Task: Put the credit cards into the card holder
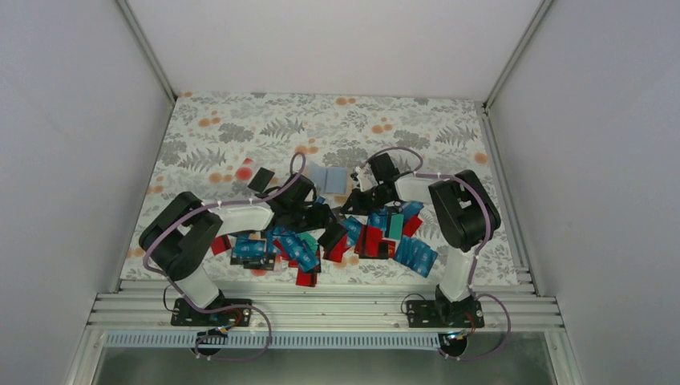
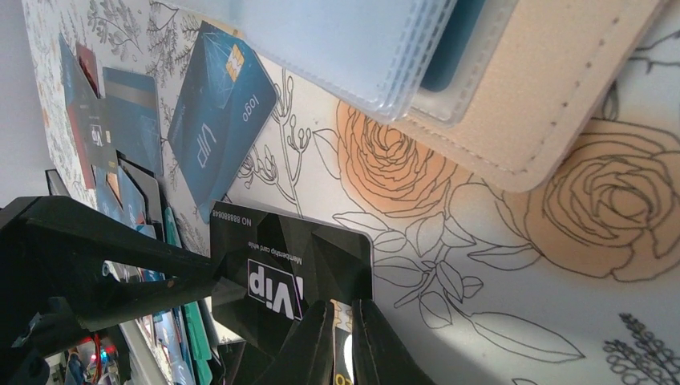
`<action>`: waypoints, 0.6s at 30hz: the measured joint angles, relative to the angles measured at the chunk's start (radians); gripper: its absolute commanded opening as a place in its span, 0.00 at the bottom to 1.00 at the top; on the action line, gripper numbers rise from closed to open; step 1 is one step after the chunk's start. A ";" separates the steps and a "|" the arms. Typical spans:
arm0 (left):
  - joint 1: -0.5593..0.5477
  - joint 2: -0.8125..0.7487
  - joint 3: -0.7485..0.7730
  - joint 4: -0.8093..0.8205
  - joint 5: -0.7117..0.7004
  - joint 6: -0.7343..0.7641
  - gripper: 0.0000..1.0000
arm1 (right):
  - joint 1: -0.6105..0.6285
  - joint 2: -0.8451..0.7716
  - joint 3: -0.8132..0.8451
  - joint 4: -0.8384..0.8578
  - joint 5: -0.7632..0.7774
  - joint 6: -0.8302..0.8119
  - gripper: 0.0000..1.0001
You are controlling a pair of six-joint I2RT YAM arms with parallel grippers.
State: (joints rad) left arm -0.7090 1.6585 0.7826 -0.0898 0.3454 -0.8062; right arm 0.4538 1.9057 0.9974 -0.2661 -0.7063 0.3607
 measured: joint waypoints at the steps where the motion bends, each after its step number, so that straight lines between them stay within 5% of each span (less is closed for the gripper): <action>1: 0.001 0.000 -0.003 0.007 0.001 -0.005 0.69 | 0.000 0.000 -0.003 0.006 -0.001 0.000 0.08; 18: 0.006 -0.032 -0.099 0.157 0.001 -0.095 0.59 | 0.006 0.000 -0.023 0.050 -0.008 0.001 0.07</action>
State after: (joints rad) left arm -0.7033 1.6260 0.6838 0.0669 0.3462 -0.9012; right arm 0.4595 1.9053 0.9745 -0.2157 -0.7147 0.3614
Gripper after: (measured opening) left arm 0.620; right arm 0.069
